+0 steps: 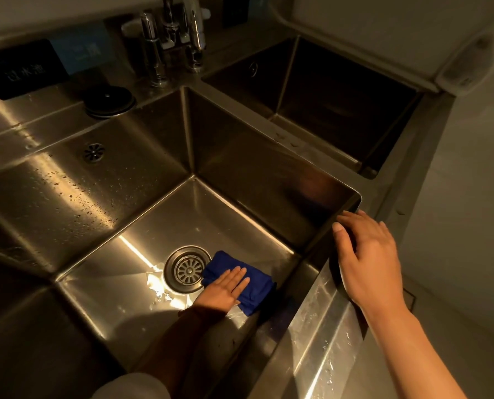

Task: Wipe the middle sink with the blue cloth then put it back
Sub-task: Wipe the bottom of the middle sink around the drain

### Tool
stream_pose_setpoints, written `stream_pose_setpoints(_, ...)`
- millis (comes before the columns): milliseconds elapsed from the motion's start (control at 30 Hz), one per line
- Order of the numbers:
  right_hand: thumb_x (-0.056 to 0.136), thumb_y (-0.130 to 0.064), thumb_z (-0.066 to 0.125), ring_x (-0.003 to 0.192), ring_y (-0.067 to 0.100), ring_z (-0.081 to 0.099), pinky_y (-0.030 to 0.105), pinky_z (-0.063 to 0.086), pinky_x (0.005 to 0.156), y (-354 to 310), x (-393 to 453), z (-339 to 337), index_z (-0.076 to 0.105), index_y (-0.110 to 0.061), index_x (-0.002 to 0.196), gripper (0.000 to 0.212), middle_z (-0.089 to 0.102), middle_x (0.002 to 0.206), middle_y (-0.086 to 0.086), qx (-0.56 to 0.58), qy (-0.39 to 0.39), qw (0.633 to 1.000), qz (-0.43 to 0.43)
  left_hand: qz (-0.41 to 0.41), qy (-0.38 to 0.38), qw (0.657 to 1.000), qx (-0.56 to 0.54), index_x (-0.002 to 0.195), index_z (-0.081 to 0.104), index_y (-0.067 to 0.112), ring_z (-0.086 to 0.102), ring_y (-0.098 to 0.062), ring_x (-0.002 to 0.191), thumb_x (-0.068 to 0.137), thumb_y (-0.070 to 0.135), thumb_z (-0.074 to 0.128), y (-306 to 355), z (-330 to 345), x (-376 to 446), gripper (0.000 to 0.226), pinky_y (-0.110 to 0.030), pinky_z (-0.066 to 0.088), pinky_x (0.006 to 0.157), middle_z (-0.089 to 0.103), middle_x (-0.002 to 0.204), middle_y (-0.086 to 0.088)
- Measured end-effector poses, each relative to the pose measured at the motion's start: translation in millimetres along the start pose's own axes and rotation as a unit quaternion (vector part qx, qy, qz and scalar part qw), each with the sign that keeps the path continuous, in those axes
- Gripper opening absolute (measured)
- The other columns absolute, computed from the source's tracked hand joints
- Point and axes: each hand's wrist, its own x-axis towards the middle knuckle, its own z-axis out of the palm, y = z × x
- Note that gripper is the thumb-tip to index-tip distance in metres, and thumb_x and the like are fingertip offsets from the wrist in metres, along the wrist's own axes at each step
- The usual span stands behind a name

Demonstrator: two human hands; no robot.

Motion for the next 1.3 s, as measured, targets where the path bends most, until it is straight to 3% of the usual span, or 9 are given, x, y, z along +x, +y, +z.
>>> stream_pose_setpoints(500, 0.094, -0.029, 0.044, 0.128, 0.019, 0.041, 0.036, 0.017, 0.112, 1.6, 2.0, 2.1, 0.059, -0.013, 0.119, 0.033, 0.059, 0.126, 0.007, 0.000, 0.007, 1.000, -0.003, -0.031, 0.018, 0.999, -0.024, 0.153, -0.003, 0.010, -0.009, -0.026, 0.149, 0.105, 0.022, 0.031, -0.4, -30.6, 47.6, 0.060, -0.036, -0.004, 0.121, -0.011, 0.160, -0.013)
stream_pose_setpoints(1067, 0.095, -0.029, 0.042, 0.129, 0.021, 0.040, 0.040, 0.017, 0.113, -0.9, 0.8, 0.4, 0.060, -0.013, 0.118, 0.033, 0.058, 0.127, 0.008, -0.014, -0.001, 1.000, -0.003, -0.045, 0.013, 0.998, -0.044, 0.154, -0.002, 0.013, -0.007, -0.025, 0.149, 0.104, 0.015, 0.029, 3.0, -11.8, 22.0, 0.059, -0.035, -0.003, 0.121, -0.011, 0.161, -0.010)
stream_pose_setpoints(1300, 0.095, -0.028, 0.042, 0.130, 0.021, 0.038, 0.041, 0.017, 0.113, -1.0, 0.9, -0.7, 0.061, -0.012, 0.117, 0.033, 0.057, 0.127, 0.008, -0.025, -0.011, 1.000, -0.002, -0.050, -0.001, 0.998, -0.038, 0.154, -0.003, 0.013, -0.008, -0.025, 0.149, 0.101, 0.003, 0.030, 6.4, -0.5, 5.3, 0.063, -0.036, -0.002, 0.121, -0.012, 0.161, -0.010)
